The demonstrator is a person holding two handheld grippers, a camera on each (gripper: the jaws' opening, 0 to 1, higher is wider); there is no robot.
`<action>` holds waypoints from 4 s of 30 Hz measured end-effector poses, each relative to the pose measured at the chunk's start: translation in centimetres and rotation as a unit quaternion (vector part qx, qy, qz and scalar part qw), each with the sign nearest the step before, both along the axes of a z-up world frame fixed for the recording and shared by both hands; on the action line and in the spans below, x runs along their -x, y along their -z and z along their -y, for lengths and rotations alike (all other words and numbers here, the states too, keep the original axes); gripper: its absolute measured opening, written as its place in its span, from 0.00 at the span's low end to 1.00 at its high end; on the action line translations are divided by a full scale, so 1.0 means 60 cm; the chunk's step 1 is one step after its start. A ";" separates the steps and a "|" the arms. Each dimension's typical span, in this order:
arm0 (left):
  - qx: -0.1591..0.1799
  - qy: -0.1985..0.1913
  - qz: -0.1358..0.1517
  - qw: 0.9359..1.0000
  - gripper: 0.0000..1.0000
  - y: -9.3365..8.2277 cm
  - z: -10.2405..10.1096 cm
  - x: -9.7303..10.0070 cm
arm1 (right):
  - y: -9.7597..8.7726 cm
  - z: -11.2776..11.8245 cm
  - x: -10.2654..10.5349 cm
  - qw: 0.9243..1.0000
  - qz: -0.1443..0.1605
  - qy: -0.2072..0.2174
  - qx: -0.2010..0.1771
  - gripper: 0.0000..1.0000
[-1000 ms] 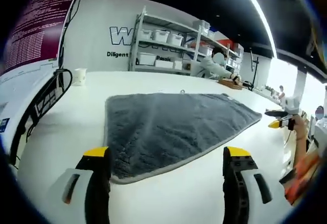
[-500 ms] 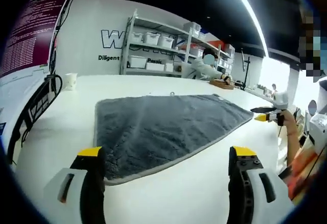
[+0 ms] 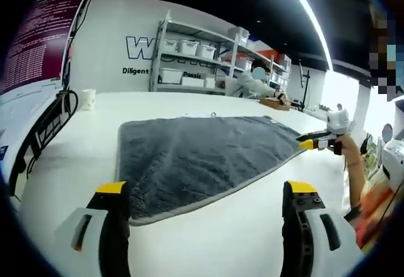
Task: Open the folded towel by lifting each exposed corner and separating the folded layers until the towel lies flat within the target outline without major curled edges
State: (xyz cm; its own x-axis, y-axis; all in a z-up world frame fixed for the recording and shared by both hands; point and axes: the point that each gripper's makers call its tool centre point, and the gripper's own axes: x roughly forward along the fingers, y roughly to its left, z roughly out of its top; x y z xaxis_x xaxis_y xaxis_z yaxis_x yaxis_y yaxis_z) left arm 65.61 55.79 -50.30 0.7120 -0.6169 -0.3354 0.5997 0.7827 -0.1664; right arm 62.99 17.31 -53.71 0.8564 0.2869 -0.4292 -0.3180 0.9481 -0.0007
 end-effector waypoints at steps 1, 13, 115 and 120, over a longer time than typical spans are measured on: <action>0.000 0.000 0.000 1.000 1.00 0.000 0.000 0.000 | 0.006 -0.004 -0.004 1.000 -0.004 -0.003 -0.001 0.29; 0.007 -0.008 0.000 1.000 1.00 -0.004 -0.003 -0.005 | 0.039 -0.005 -0.009 1.000 -0.028 -0.007 0.006 0.13; -0.005 -0.019 -0.028 0.999 0.99 0.025 -0.030 0.026 | 0.040 -0.266 -0.059 0.996 -0.029 -0.085 0.009 0.14; -0.007 -0.021 -0.030 0.999 0.99 0.026 -0.032 0.027 | 0.040 -0.266 -0.053 0.996 -0.028 -0.085 0.010 0.14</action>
